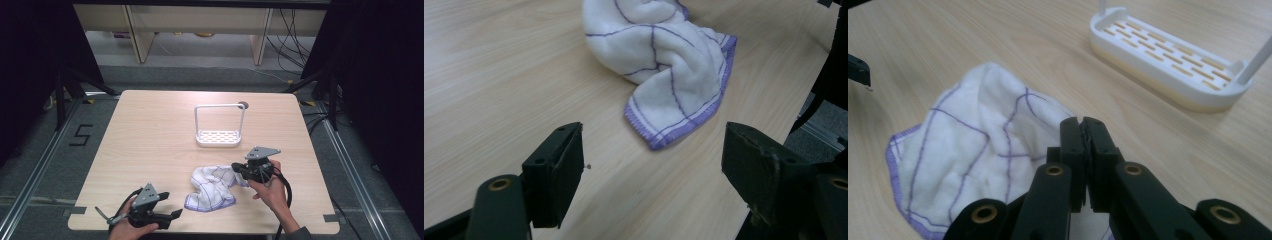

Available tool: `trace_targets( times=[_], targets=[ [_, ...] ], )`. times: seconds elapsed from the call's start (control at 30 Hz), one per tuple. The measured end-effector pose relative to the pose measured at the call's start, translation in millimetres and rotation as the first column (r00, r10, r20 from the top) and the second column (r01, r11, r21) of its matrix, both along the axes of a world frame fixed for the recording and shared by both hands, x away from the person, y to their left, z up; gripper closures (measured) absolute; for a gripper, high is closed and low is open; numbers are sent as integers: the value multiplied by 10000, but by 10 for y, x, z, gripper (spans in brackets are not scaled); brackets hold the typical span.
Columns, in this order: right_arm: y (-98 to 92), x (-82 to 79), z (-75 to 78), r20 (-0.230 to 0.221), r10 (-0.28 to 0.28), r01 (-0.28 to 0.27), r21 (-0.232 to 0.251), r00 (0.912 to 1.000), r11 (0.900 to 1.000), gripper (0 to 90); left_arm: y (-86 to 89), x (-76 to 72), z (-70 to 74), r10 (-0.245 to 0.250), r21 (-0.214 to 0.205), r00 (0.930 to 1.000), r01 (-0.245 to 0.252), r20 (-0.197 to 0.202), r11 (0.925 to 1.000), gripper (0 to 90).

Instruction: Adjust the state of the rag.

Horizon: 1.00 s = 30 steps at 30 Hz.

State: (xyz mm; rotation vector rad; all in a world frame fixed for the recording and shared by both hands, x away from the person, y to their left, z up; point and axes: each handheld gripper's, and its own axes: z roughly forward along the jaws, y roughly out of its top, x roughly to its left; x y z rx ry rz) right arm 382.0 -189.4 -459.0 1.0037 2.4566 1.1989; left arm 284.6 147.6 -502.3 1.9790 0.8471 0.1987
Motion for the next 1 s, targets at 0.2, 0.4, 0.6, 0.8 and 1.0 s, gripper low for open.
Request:
trace_targets(
  times=[0.2,0.4,0.6,0.8,1.0],
  targets=[
    [-68,79,-75,15,-188,189,-441,9998,9988,881,-443,75,-83,-1016,631,9947,1006,129,9929,260],
    [-101,137,-158,-72,-225,220,-606,9997,9979,878,-613,197,-96,-756,867,9960,713,476,9937,254],
    [-74,144,-180,-108,-122,115,-628,9999,9980,876,-729,278,-101,-660,1194,9943,557,839,9913,430],
    [-89,136,-158,-66,32,-37,-709,10000,9975,882,-666,336,-30,-1256,1184,9847,1114,1206,9867,808],
    [-218,71,42,135,162,-158,-325,9998,9993,884,-310,341,293,-1203,-437,9880,1250,970,9912,823]
  ],
)
